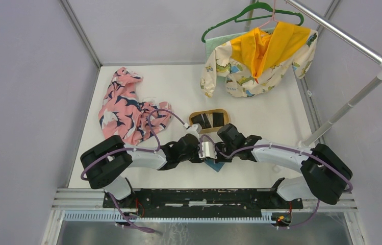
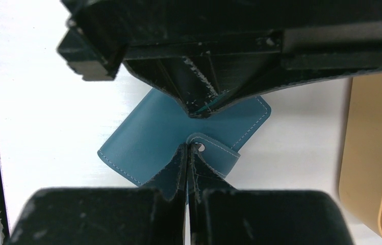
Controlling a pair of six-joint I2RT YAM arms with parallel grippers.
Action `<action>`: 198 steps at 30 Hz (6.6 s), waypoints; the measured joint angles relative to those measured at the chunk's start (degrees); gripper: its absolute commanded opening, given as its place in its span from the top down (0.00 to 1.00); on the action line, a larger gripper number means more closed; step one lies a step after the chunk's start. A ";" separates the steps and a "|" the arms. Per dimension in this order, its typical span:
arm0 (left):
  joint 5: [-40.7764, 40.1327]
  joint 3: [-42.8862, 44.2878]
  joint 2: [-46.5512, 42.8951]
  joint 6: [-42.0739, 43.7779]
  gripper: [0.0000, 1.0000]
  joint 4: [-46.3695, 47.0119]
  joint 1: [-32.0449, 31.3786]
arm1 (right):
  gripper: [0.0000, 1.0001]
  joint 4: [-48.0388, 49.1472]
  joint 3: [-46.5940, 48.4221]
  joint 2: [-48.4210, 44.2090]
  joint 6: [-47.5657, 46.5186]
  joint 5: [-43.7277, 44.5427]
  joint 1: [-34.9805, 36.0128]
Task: Put the credit cards into the card holder
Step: Close the card holder at the center of the board.
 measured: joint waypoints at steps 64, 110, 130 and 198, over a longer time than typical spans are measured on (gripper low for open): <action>4.63 -6.71 15.41 -8.68 0.98 37.73 1.81 | 1.00 -8.85 8.26 6.49 1.55 0.63 -0.31; 5.97 -9.75 18.62 -11.69 0.98 46.21 1.44 | 0.66 -4.31 0.87 -0.55 -3.08 -6.40 -2.64; 5.79 -5.92 7.56 -10.64 0.94 23.58 2.29 | 0.95 4.26 -2.36 -2.56 4.24 -0.24 -0.17; 4.44 -7.82 -3.15 0.09 0.98 8.46 2.64 | 1.00 -0.20 3.04 0.76 1.46 -7.61 -3.37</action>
